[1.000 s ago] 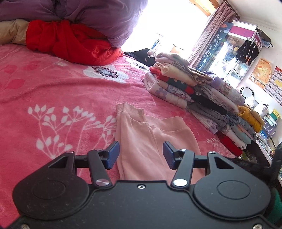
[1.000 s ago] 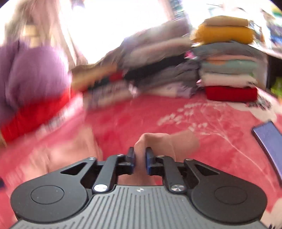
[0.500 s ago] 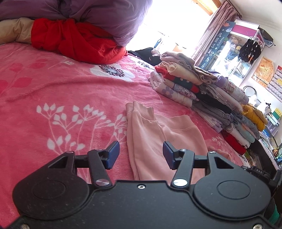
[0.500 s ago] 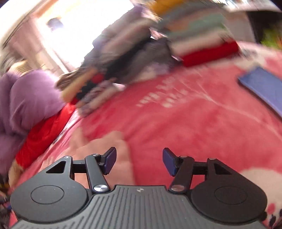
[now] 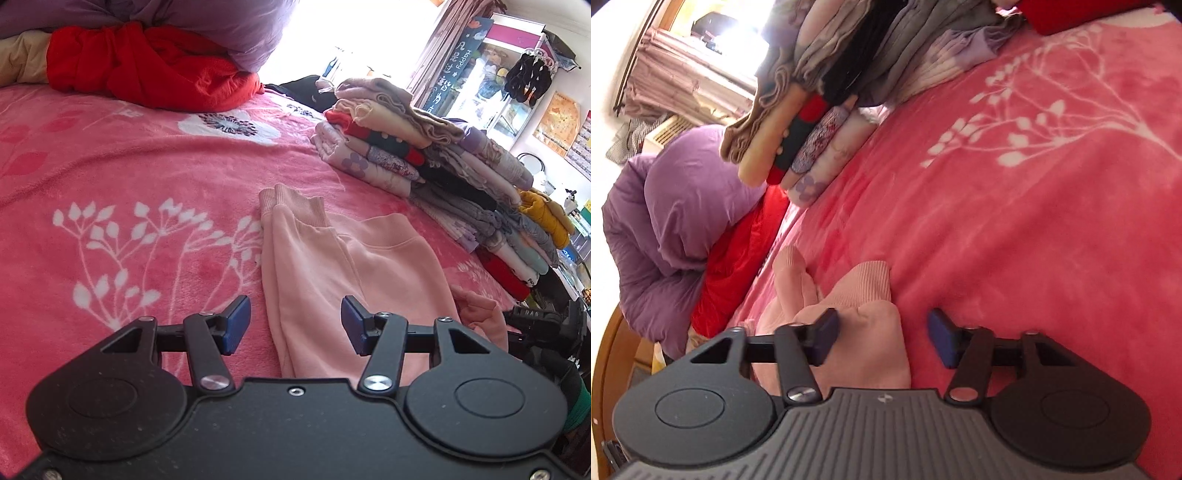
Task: Fold clothes
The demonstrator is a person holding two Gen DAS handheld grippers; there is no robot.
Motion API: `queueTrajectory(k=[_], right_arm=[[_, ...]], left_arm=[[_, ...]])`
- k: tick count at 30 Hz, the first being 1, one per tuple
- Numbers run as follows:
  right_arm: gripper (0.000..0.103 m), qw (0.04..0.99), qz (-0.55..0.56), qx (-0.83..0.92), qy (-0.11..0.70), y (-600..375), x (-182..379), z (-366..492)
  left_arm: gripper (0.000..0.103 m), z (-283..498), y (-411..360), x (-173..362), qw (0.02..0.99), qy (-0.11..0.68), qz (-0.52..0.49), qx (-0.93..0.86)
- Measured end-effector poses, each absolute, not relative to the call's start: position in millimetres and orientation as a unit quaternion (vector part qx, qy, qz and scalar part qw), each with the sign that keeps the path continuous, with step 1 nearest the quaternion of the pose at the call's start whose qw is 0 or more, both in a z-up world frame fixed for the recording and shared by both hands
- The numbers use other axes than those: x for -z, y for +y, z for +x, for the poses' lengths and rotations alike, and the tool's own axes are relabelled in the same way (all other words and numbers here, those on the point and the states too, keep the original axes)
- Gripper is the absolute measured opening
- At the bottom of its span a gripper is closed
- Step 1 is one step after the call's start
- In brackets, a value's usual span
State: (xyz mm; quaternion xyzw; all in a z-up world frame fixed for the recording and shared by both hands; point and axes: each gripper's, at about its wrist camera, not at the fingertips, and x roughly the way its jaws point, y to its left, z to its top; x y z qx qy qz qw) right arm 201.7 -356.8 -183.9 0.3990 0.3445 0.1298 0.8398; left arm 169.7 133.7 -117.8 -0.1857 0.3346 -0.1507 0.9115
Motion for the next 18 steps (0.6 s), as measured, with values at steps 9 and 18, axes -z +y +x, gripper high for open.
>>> queueTrajectory(k=[9,18], right_arm=[[0.006,0.887,0.384,-0.073,0.247,-377,136,152],[0.006,0.922,0.299,0.054,0.24,-406,125,127]], left_arm=[[0.053,170,126,115,0.911,0.33,-0.186,0.166],[0.053,170,129,114,0.911,0.328,-0.194,0.154]])
